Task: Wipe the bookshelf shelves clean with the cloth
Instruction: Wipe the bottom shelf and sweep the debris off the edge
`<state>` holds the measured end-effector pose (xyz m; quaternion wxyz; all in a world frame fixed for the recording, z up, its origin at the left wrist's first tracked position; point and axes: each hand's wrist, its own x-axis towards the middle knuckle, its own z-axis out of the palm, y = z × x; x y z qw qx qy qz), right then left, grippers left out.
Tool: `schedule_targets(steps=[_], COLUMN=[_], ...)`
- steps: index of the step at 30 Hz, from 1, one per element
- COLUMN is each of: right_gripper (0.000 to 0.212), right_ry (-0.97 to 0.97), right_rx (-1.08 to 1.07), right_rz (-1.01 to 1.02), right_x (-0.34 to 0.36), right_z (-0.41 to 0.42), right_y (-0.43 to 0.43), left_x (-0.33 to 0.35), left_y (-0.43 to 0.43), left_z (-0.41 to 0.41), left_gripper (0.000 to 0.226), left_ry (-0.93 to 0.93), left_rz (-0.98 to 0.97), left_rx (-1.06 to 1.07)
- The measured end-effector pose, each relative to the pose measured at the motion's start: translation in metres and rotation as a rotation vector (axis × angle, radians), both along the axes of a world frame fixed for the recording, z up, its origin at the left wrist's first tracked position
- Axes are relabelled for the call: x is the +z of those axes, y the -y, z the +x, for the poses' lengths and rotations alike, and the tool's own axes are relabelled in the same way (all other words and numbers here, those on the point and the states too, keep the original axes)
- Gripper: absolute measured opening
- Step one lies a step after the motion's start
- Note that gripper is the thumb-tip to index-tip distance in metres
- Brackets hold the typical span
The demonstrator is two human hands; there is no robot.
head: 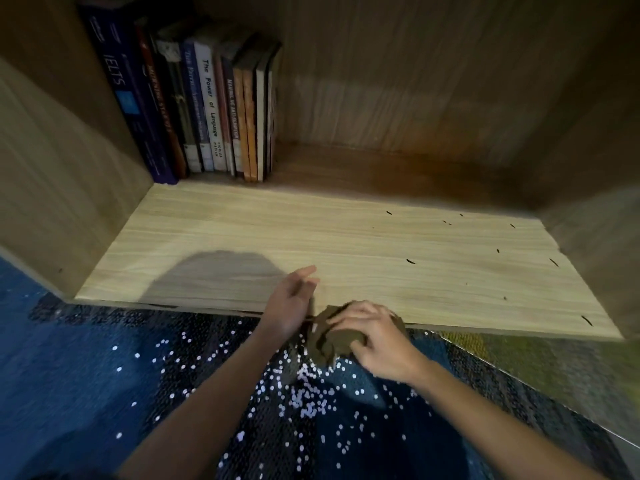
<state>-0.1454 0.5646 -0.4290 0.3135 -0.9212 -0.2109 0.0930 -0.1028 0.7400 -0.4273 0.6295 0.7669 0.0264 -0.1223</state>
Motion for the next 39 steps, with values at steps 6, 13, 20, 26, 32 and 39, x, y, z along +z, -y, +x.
schedule_targets(steps=[6,13,20,26,32,39], right_gripper=[0.044,0.040,0.042,0.042,0.038,0.035], right_ry=[0.051,0.045,0.004,0.058,0.158,0.205], right_rx=[-0.475,-0.235,-0.365,-0.596,-0.714,-0.703], right_rz=[-0.077,-0.097,-0.026,0.157,-0.067,-0.287], right_x=[0.007,0.009,0.011,0.029,0.016,0.001], right_z=[0.024,-0.018,-0.040,-0.017,0.040,0.099], right_y=[0.026,0.011,0.038,0.060,0.083,0.082], left_x=[0.004,0.027,0.030,0.026,0.014,0.001], left_y=[0.013,0.023,0.041,0.056,0.085,0.102], left_z=[-0.028,-0.027,-0.038,-0.017,0.022,0.038], left_gripper=[0.027,0.017,0.018,0.026,0.049,0.083], left_ry=[0.123,0.171,0.203,0.302,0.247,0.016], left_rz=[0.184,0.180,0.242,0.455,0.746,0.536], left_rx=[-0.059,-0.026,-0.104,-0.196,-0.245,-0.353])
